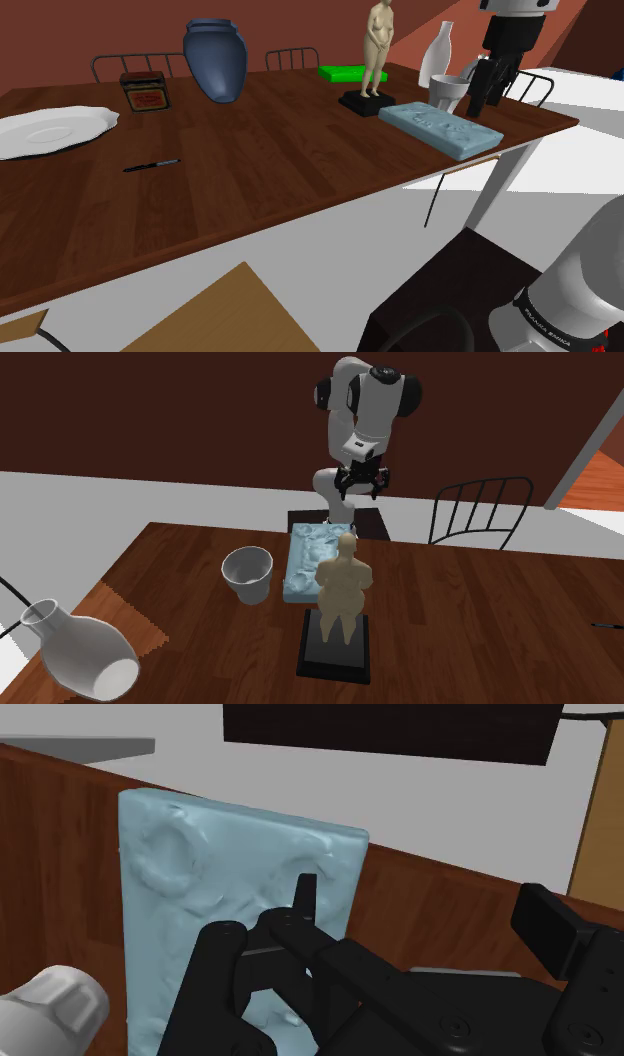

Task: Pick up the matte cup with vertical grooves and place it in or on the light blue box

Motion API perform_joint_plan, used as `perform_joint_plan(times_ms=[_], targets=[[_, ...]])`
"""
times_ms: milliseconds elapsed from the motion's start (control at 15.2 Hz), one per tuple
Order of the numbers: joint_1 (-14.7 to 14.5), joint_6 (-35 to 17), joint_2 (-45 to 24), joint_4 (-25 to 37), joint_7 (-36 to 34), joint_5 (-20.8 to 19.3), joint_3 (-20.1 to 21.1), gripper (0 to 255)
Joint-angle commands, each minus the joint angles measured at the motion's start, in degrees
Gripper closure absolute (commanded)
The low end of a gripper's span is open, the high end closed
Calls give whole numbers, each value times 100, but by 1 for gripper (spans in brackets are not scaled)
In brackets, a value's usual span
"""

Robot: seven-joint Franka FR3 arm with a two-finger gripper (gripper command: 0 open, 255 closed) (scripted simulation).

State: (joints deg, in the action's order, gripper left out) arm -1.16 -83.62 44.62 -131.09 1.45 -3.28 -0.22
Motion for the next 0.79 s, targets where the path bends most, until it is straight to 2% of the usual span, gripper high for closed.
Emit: perform_joint_plan(times_ms=[0, 726], targets=[[0, 0, 0, 0, 0, 0, 0, 0], [263, -801, -1728, 1025, 1154, -771, -886, 0]])
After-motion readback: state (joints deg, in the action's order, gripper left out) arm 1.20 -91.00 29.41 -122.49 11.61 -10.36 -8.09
